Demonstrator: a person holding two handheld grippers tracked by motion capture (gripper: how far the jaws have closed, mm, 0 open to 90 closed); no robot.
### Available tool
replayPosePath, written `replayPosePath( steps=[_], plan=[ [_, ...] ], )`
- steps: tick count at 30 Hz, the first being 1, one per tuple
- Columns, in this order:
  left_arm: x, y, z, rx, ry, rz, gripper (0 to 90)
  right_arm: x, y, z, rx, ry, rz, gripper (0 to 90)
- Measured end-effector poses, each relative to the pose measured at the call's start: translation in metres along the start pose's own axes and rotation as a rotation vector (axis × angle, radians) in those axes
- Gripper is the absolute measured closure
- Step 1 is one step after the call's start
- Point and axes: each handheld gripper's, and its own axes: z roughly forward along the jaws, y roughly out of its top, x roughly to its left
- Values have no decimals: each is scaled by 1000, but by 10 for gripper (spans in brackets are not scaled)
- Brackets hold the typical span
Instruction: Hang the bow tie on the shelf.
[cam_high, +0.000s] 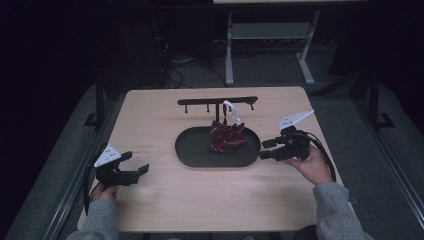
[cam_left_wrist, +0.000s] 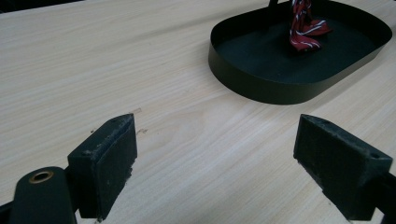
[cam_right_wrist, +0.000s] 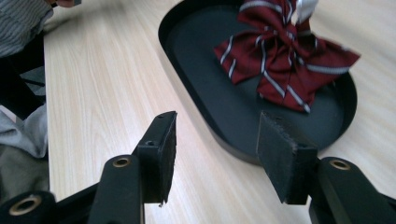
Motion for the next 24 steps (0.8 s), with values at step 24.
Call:
replayPosePath(
  steps=[24],
  plan=[
    [-2,-1,2,9,-10,6,130,3,-63,-7,-46,-44,74,447]
  ],
)
